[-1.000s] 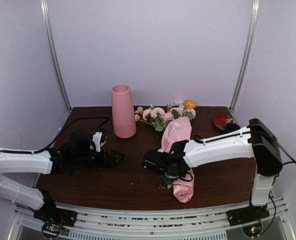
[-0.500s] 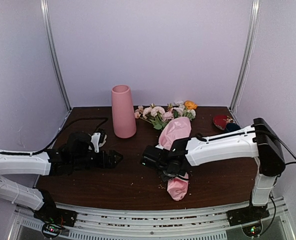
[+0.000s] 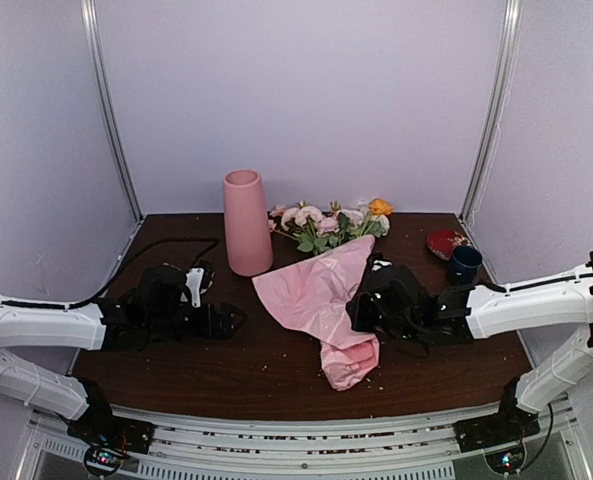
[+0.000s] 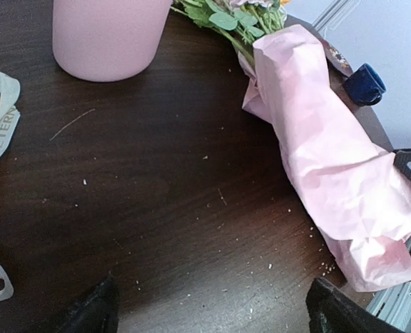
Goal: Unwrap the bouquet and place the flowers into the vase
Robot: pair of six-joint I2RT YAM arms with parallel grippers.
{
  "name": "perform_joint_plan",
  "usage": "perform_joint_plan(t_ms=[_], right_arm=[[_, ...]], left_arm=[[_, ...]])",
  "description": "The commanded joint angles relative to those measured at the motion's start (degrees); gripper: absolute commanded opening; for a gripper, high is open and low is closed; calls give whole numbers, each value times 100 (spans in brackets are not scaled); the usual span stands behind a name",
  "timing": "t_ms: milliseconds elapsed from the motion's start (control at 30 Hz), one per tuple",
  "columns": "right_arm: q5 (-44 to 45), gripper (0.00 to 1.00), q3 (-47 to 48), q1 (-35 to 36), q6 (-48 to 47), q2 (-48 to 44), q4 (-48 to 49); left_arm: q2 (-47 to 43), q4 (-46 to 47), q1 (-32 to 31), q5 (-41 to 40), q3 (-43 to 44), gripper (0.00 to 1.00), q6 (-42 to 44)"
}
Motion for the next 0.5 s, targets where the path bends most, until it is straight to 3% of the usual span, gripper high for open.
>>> perform_joint_plan(t_ms=[0, 100, 300, 467], right_arm=[[-138, 30, -453, -27, 233, -381, 703], [-119, 40, -569, -36, -46, -734, 595], [-166, 73, -97, -24, -917, -1267, -223], [-51, 83, 118, -24, -1125, -1617, -390]], left_arm=[[239, 300, -19, 89, 132, 97, -16], [414, 394, -20, 188, 195, 97, -24], [747, 1034, -19, 674, 284, 98, -239], [1029, 2024, -19, 1218, 295, 98, -692]])
